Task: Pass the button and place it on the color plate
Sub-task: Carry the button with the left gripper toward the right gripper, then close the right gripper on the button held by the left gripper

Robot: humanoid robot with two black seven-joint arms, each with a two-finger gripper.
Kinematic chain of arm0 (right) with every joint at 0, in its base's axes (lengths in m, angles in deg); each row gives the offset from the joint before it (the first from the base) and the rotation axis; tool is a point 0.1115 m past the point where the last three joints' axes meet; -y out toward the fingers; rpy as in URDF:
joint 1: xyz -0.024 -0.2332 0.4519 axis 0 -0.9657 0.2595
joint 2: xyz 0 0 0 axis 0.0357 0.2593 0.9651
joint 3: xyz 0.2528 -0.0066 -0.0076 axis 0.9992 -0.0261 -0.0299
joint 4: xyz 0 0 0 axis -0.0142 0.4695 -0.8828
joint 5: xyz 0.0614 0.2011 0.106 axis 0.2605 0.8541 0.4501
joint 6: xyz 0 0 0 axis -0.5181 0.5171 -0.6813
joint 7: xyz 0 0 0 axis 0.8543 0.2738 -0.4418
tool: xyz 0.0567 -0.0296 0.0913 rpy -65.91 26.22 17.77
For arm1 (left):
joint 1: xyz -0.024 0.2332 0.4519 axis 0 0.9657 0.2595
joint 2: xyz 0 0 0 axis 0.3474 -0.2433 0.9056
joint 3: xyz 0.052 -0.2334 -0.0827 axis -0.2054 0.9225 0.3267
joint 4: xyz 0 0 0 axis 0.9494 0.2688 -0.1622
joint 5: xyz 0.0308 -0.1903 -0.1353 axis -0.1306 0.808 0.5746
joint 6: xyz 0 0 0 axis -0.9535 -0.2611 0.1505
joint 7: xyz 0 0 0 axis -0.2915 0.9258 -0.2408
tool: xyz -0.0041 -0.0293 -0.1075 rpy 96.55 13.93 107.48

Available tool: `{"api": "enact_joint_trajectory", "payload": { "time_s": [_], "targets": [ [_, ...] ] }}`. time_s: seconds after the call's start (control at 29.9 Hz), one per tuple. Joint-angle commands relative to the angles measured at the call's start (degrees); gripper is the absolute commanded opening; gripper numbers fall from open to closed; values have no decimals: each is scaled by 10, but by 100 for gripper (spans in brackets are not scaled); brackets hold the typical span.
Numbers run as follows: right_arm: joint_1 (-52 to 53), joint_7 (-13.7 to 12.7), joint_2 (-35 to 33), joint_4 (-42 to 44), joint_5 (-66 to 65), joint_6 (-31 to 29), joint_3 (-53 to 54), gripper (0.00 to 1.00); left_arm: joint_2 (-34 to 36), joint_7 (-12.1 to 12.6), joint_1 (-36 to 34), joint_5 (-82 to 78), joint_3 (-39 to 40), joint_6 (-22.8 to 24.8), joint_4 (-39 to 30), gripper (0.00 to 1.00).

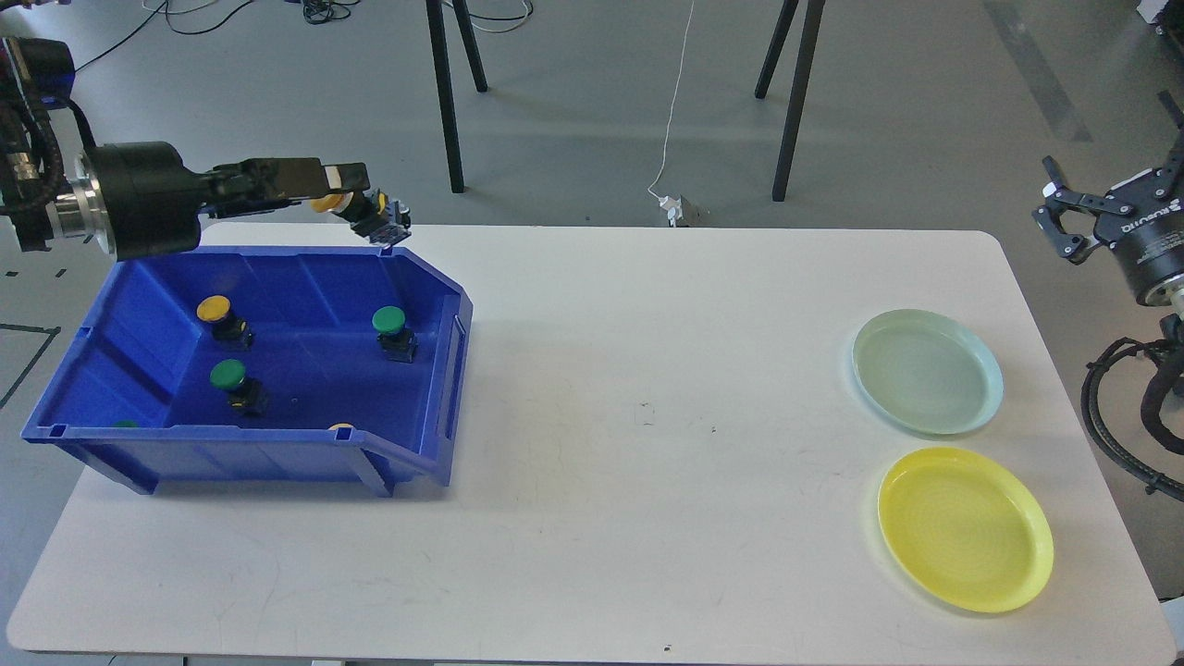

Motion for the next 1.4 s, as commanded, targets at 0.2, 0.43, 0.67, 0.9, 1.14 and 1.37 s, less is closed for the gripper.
{"api": "enact_joint_trajectory", "payload": {
  "time_s": [0.2,0.43,0.67,0.9,1.14,1.37],
  "targets": [
    [-37,-1,-105,-166,-69,0,-33,99,-261,0,54,103,58,-119,23,6],
    [-54,-1,-91,-246,-175,0,-33,99,-332,0,164,49,123,-112,70,7],
    [-31,-7,-15,-255,-226,0,-40,99,-337,0,165,44,130,-111,73,7],
    [17,-7,31,-272,-227,0,-82,99,-338,0,165,45,130,-111,73,7],
    [55,-5,30,-329,-229,0,-153,99,-338,0,162,47,129,-110,75,7],
    [55,-5,10,-363,-229,0,-156,99,-339,0,161,47,129,-109,75,7]
  ]
}}
